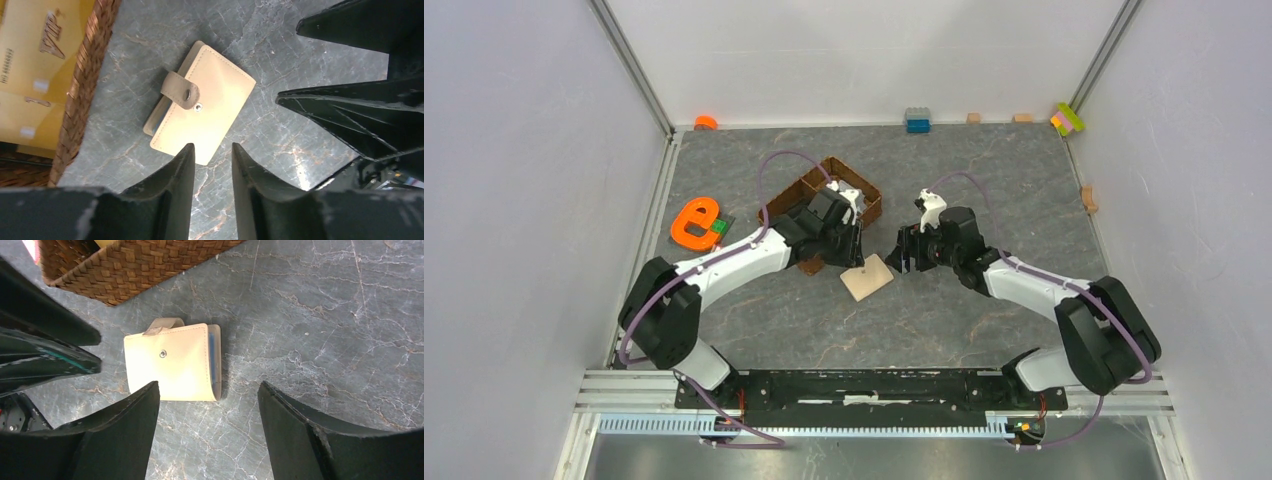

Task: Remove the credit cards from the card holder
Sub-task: Open the card holder at the center of the board.

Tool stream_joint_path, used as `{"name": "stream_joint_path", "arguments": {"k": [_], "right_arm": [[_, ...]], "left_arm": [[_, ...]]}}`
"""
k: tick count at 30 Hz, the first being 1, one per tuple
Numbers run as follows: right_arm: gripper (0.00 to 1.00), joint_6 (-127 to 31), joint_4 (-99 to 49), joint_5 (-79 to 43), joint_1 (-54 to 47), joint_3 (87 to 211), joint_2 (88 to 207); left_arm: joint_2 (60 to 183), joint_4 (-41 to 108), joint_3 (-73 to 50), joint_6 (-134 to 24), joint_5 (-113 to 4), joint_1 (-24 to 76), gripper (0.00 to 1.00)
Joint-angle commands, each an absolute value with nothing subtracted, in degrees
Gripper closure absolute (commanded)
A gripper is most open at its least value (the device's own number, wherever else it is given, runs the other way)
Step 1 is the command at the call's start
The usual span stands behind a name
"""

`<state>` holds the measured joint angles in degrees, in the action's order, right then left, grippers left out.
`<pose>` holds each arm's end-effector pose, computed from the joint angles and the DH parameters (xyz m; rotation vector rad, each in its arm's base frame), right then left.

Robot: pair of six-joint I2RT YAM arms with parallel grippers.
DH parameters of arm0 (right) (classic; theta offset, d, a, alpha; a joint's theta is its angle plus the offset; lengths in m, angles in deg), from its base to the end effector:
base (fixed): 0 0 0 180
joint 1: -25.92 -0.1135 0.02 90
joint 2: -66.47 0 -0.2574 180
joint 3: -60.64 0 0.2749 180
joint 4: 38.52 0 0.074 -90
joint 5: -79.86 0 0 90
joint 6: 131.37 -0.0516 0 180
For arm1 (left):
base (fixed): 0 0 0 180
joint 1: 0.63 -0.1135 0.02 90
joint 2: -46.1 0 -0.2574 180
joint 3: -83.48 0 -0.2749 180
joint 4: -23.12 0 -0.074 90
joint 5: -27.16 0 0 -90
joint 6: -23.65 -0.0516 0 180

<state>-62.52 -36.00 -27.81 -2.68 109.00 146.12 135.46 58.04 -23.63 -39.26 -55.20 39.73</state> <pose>0.2656 0.1626 0.1554 -0.3312 2.2248 0.8195 0.2690 -0.2376 0.1952 0.3578 2.5537 -0.6445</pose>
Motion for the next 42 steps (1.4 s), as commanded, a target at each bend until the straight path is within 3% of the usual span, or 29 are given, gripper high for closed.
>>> {"name": "stream_joint_path", "arguments": {"k": [1,5,9,12,16,21,26,42], "right_arm": [[0.25,-60.8,-35.0,-24.9,-3.9,112.0,148.4],[0.31,-60.3,-35.1,-22.3,-6.1,113.5,152.4],[0.50,-59.3,-33.6,-23.0,-7.7,116.5,157.3],[0.68,-58.8,-32.7,-23.4,-8.7,118.0,159.8],[0.83,-58.1,-30.8,-21.4,-9.5,119.5,160.3],[0.88,-57.9,-30.8,-19.4,-9.6,118.9,158.6],[0.86,-57.5,-29.4,-17.1,-9.6,119.5,158.2],[0.86,-57.1,-27.2,-11.8,-9.7,120.0,157.3]], "left_arm": [[136.1,64.8,-19.2,-43.1,-64.2,41.1,0.66],[140.8,68.6,-16.0,-43.6,-63.9,41.9,0.78],[143.3,69.9,-15.2,-43.9,-63.7,42.1,0.97],[145.4,70.6,-14.7,-44.2,-63.1,42.2,0.98],[147.4,72.9,-13.1,-44.2,-64.2,42.4,0.98],[143.6,73.6,-13.7,-43.5,-69.8,43.8,0.98],[141.9,76.0,-15.4,-42.8,-74.7,44.5,0.98],[151.6,77.1,-11.3,-44.8,-70.6,45.7,0.98]]}}
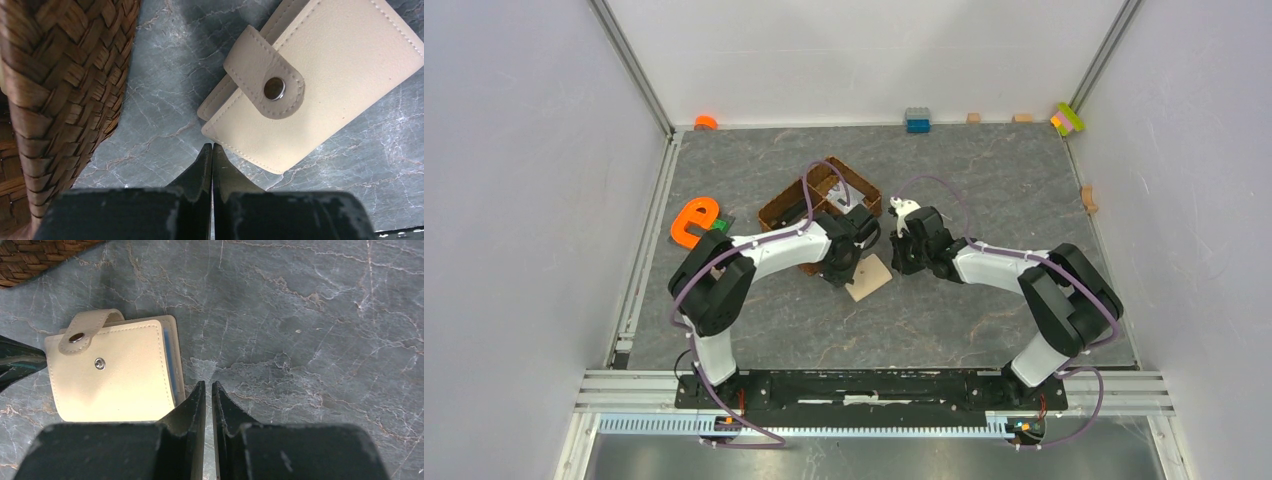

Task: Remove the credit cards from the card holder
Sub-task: Open the card holder at the center of the board.

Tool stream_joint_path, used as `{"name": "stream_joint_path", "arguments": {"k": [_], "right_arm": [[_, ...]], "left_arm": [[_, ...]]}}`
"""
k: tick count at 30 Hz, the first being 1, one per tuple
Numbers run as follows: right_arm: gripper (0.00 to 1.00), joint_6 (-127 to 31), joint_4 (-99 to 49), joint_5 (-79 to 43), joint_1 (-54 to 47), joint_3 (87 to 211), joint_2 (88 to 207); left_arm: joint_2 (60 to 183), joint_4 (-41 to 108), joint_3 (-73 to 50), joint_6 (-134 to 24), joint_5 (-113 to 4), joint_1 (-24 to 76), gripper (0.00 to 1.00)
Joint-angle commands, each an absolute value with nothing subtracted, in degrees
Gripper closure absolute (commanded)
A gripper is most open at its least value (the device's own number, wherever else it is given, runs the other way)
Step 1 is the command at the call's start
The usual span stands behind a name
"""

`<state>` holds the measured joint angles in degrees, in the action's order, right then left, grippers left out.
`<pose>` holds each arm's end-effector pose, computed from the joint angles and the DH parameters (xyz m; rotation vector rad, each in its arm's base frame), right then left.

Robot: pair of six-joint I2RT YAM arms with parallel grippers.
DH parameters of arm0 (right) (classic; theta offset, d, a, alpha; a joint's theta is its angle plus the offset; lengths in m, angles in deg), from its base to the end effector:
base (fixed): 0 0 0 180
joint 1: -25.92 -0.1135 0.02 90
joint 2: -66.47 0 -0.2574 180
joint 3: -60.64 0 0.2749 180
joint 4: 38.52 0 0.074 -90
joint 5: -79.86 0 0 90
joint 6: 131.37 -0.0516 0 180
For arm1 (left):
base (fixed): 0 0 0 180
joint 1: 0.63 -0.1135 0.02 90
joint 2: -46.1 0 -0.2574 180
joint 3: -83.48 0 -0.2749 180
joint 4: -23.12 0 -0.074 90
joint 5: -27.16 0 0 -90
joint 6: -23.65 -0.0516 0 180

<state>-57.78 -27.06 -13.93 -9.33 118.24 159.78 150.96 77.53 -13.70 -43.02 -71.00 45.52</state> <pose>0.2785 0.2010 0.1180 -0.4326 2.4132 0.4919 0.2617 -0.2618 0.1375 0.5433 2.8147 -0.0260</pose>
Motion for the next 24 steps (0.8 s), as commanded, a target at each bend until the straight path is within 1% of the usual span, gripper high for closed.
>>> {"name": "stream_joint_path", "arguments": {"k": [1,8,14,19,22,24], "right_arm": [[0.86,-57.0,-27.1,-12.6,-9.8,120.2,157.6],[0.87,-59.0,-28.9,-19.4,-11.2,119.0,158.5],[0.87,-60.6,-30.8,-21.7,-12.2,116.2,157.0],[0.87,-61.6,-32.4,-18.7,-12.6,111.2,151.4],[0.87,-61.2,-33.3,-16.1,-12.6,109.4,147.7],[0.87,-60.5,-32.7,-11.5,-12.6,109.3,145.3]], "left_arm": [[151.7,76.9,-11.3,-44.9,-70.9,45.7,0.98],[153.0,71.4,-11.7,-44.5,-73.1,45.6,0.98],[156.6,68.4,-9.9,-45.8,-76.1,44.8,0.98],[155.3,63.5,-10.8,-47.3,-78.4,43.8,0.98],[154.9,60.2,-10.8,-49.1,-73.9,44.0,0.98],[153.5,60.1,-10.9,-49.4,-73.7,45.0,0.98]]}}
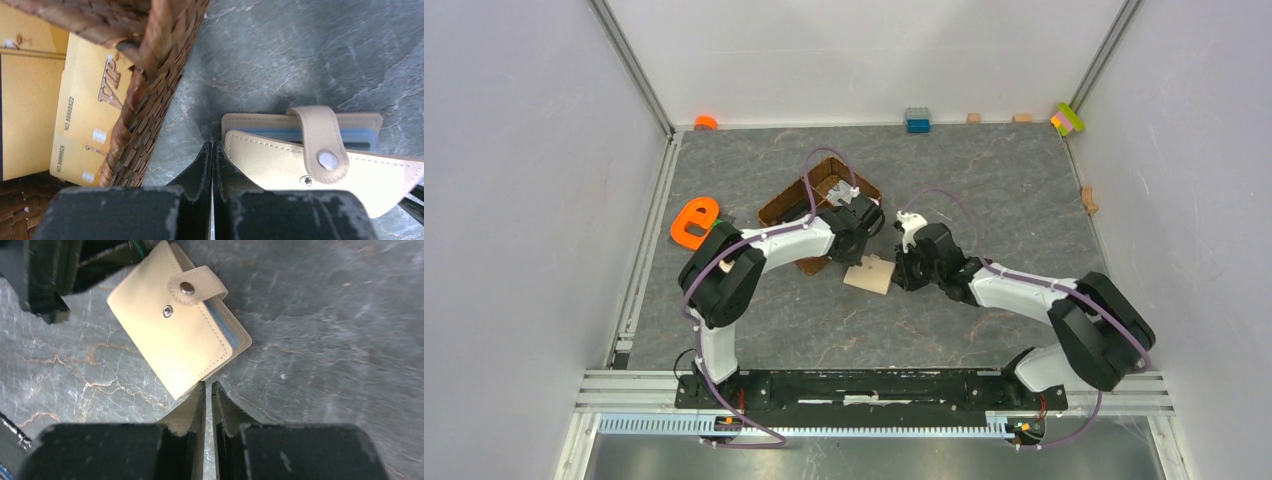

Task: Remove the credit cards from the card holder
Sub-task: Open the card holder at the center of the board.

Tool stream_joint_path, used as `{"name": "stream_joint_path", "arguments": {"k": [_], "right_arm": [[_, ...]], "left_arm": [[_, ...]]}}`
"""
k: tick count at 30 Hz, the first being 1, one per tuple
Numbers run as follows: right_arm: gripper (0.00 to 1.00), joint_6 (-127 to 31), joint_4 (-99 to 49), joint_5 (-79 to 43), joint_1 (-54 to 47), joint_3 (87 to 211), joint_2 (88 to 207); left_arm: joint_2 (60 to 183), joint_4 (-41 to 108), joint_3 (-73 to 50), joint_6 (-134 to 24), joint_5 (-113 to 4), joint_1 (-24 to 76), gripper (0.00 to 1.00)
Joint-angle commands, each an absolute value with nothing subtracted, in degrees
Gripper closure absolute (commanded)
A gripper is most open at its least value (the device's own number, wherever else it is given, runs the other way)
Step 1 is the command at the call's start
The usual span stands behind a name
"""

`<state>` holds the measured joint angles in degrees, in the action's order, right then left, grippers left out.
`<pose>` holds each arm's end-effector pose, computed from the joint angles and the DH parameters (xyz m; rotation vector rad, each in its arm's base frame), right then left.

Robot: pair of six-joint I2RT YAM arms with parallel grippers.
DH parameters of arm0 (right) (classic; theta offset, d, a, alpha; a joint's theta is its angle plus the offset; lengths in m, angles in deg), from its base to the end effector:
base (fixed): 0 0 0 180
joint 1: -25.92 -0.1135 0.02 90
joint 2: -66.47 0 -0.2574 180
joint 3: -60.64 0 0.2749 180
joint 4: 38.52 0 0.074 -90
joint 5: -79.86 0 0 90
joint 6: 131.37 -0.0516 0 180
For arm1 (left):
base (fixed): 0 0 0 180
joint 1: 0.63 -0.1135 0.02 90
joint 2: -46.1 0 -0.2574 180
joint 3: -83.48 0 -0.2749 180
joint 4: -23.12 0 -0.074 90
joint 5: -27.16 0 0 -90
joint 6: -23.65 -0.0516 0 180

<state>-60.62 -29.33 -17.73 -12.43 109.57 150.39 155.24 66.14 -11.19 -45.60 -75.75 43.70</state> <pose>0.2371 0.1963 0.1246 -0.4696 2.3815 0.6351 0.2976 -0.2746 0.1314 0.4870 2.6378 -0.0399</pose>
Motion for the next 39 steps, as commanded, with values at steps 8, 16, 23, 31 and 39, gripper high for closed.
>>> {"name": "stream_joint_path", "arguments": {"k": [8,16,23,31,39], "right_arm": [[0.87,-59.2,-35.1,4.0,-12.5,107.2,142.5],[0.93,-54.8,-40.0,1.4,-12.6,112.5,150.5],[1.00,-53.8,-39.2,-2.1,-12.6,119.2,160.1],[1.00,-54.3,-33.3,-7.1,-12.4,122.2,163.4],[1.00,-58.9,-34.0,-19.8,-11.2,117.9,162.0]], "left_arm": [[142.8,70.0,-13.5,-45.2,-80.1,46.4,0.93],[145.4,75.9,-10.7,-43.9,-73.2,48.7,0.96],[147.9,75.3,-11.3,-41.0,-71.8,49.9,0.98],[154.3,73.0,-10.2,-41.4,-66.5,48.7,0.98],[153.8,65.2,-13.8,-41.7,-59.6,43.3,0.98]]}}
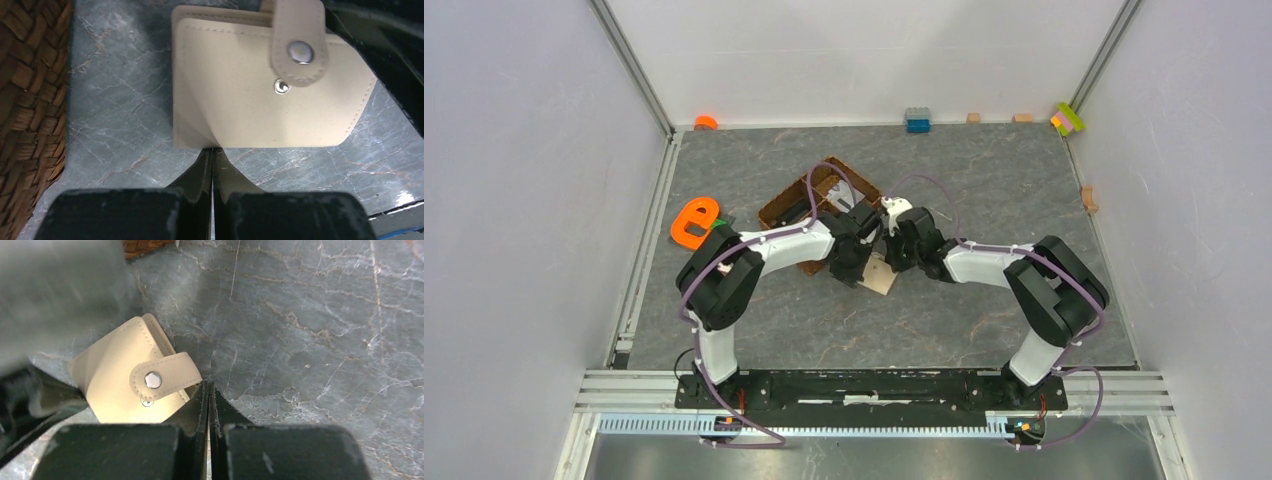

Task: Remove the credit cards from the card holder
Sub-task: Open the card holder at the center of the board.

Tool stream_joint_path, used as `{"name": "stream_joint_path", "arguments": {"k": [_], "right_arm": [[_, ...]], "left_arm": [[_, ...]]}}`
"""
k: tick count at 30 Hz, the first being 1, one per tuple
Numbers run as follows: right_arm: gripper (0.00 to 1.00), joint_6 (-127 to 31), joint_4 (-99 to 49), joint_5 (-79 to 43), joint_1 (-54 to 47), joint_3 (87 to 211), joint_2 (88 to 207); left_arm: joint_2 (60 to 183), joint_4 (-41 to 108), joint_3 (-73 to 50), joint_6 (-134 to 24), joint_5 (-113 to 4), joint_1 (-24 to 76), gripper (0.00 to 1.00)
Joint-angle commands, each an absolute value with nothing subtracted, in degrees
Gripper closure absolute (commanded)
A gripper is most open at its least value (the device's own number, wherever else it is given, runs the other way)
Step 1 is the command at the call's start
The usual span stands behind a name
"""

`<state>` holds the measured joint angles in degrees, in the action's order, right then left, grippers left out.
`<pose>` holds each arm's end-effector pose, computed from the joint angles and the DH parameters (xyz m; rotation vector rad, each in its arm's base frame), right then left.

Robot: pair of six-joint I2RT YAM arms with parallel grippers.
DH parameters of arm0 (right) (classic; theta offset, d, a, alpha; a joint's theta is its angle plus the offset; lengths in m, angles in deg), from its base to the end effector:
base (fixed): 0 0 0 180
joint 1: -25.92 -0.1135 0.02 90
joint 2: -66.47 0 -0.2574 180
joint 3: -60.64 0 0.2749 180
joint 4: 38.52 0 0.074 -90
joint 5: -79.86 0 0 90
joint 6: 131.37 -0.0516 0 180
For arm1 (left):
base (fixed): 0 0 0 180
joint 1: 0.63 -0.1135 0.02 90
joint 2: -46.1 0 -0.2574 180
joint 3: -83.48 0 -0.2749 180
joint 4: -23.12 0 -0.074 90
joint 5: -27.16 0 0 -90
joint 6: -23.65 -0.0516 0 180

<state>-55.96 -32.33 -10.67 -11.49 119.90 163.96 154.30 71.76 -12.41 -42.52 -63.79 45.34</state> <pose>0.2850 0.2186 0.1107 -0.4778 2.3441 0.4506 0.2707 -0.2788 0.1259 0.5487 2.8232 -0.2303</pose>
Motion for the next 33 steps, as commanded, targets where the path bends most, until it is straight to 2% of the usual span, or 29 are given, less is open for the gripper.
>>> {"name": "stream_joint_path", "arguments": {"k": [1,7,11,12,15,19,21,23,26,28,33], "right_arm": [[1.00,-59.6,-34.7,-21.1,-11.2,117.0,160.9],[1.00,-61.4,-37.6,-23.1,-11.2,111.8,154.8],[0.96,-59.9,-37.7,-17.0,-11.2,109.8,149.8],[0.89,-59.5,-37.4,-15.2,-11.2,109.4,148.5],[0.54,-58.1,-38.4,-10.7,-11.2,107.5,145.7],[0.33,-57.4,-40.1,-10.8,-11.2,107.1,146.5],[0.15,-57.7,-41.3,-12.2,-11.2,107.9,148.1],[0.03,-58.2,-44.0,-14.4,-11.3,107.7,149.1],[0.02,-58.2,-45.0,-14.8,-11.8,108.5,151.2],[0.05,-58.2,-43.7,-13.9,-11.9,110.0,153.1],[0.26,-58.7,-41.6,-12.3,-11.9,112.0,156.2]], "left_arm": [[153.6,64.0,-14.2,-41.7,-59.4,42.8,0.98],[154.4,62.4,-13.1,-43.4,-64.9,41.2,0.98],[152.9,60.8,-13.7,-44.3,-68.7,41.2,0.98],[152.2,60.2,-14.1,-44.5,-69.5,41.2,0.97],[150.1,60.6,-14.9,-44.6,-71.0,41.2,0.97],[146.4,60.7,-16.8,-43.5,-69.4,41.3,0.96],[144.1,60.5,-17.8,-42.9,-68.8,41.4,0.96],[141.7,59.5,-19.1,-42.6,-68.7,41.4,0.95],[138.0,57.8,-21.5,-42.1,-68.7,41.4,0.94],[135.9,56.8,-22.9,-41.9,-68.9,41.4,0.93],[133.9,55.7,-24.1,-41.7,-68.9,41.4,0.92]]}}
